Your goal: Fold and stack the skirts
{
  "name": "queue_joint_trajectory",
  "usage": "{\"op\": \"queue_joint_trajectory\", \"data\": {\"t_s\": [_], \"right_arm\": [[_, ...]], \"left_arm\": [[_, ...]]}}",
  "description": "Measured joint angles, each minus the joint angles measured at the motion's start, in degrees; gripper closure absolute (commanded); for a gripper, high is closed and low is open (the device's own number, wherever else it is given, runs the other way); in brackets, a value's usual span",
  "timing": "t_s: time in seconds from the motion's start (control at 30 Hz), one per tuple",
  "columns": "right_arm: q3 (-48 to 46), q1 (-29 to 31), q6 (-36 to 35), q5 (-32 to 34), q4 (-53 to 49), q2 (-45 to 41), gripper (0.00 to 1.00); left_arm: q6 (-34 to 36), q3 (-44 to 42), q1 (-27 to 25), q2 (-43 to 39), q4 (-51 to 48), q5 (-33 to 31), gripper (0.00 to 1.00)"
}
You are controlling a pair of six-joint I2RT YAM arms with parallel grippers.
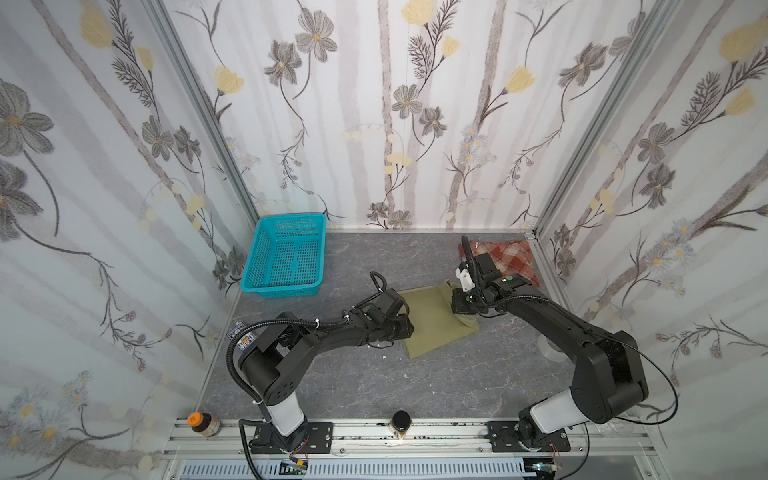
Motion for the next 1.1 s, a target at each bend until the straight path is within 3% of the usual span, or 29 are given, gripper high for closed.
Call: {"op": "queue_joint_trajectory", "data": {"t_s": [0.3,0.57,0.93,1.1], "right_arm": [[1.09,0.13,0.00,0.17,-0.33,0.17,1.00],[2.97,2.16,0.68,0.44,-0.48,1.68,1.00],[3.65,5.51,2.99,1.01,-0.42,3.39,1.00],[5.40,5.22,2.82,3.04,-1.14,3.39,1.00]], "left_arm": [[2.58,0.85,1.03,3.41,-0.24,-0.37,0.72],[2.21,0.94,-1.70,4.96,2.08,-1.22,0.74],[0.44,2.12,-4.11,6.73,4.50,-1.29,0.75],[-0.02,0.83,-3.98,3.65,2.19,-1.22,0.72]]}}
